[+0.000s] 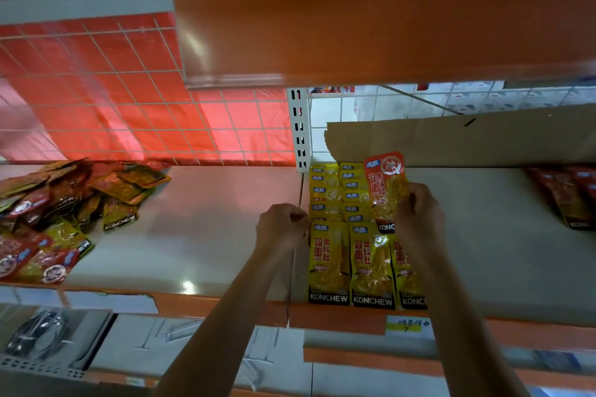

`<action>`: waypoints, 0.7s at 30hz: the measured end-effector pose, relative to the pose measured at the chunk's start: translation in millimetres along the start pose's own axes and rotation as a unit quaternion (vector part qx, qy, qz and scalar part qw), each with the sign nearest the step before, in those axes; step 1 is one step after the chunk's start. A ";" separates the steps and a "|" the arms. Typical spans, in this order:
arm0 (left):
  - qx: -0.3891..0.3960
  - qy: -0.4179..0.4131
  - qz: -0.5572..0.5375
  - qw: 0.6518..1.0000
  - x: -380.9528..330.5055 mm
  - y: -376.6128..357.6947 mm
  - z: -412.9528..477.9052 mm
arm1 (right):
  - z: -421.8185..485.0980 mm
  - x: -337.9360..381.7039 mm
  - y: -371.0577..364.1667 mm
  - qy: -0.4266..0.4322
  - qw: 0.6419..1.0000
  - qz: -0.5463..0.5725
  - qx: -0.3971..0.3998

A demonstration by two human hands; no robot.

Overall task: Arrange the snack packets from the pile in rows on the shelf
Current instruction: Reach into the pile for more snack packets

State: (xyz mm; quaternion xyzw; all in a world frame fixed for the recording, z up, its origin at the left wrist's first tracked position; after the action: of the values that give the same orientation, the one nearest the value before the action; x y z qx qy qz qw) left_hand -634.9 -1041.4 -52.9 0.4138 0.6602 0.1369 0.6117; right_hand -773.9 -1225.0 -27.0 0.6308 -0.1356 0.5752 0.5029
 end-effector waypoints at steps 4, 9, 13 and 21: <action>0.022 0.018 -0.037 0.999 3.3 -3.5 3.6 | 3.6 -3.7 2.0 -0.003 1.000 0.000 -0.003; 0.031 0.024 -0.052 0.998 1.0 -7.0 7.6 | 6.8 -2.9 0.9 -0.004 1.000 -0.002 -0.001; 0.033 0.037 -0.098 0.994 5.6 -11.0 9.6 | 7.9 -6.8 -0.4 -0.010 1.000 0.004 0.002; 0.019 0.023 -0.082 0.996 9.7 -12.8 -3.1 | 9.4 -6.1 4.8 0.000 1.000 0.006 0.008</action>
State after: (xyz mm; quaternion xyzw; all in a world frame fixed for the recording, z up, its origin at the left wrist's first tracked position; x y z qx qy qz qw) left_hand -641.7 -1041.4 -67.8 0.3667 0.7079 0.0836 0.5979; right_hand -773.8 -1237.1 -28.3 0.6340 -0.1342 0.5794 0.4943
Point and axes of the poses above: each hand's wrist, its own z-axis towards the middle knuckle, its own y-axis out of the back of the hand, x = y × z, the point moved 5 cm from there along z, towards the middle knuckle, and after that the axes turned 7 degrees about y, right-handed, at the moved point
